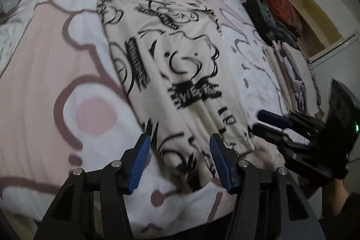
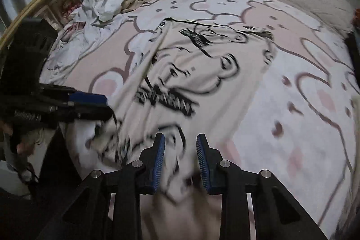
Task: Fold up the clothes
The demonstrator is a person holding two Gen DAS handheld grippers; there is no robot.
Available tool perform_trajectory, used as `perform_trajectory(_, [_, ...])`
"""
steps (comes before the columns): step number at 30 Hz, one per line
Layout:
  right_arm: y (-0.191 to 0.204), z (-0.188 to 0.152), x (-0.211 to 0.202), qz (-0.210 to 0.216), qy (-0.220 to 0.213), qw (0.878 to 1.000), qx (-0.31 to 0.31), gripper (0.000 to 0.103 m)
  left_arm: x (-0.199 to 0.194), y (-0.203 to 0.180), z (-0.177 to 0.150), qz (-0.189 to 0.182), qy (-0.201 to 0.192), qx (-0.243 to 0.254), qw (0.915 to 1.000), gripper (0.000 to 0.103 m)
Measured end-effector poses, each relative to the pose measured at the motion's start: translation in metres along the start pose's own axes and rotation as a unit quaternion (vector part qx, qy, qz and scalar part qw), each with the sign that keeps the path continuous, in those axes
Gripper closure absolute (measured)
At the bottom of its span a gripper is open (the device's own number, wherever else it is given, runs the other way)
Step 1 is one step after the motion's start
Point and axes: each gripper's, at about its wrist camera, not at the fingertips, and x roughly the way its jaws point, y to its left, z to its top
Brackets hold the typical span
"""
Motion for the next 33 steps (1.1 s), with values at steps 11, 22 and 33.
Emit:
perform_trajectory(11, [0.057, -0.05, -0.017, -0.132, -0.077, 0.98, -0.129, 0.025, -0.002, 0.007, 0.002, -0.088, 0.031, -0.078, 0.9926, 0.098])
perform_trajectory(22, [0.093, -0.029, 0.029, -0.246, -0.135, 0.939, -0.199, 0.025, -0.023, 0.027, 0.013, -0.222, -0.002, -0.176, 0.9591, 0.098])
perform_trajectory(33, [0.059, -0.062, 0.044, -0.403, -0.1, 0.875, -0.248, 0.025, 0.0, 0.059, -0.013, -0.187, 0.015, -0.228, 0.9555, 0.098])
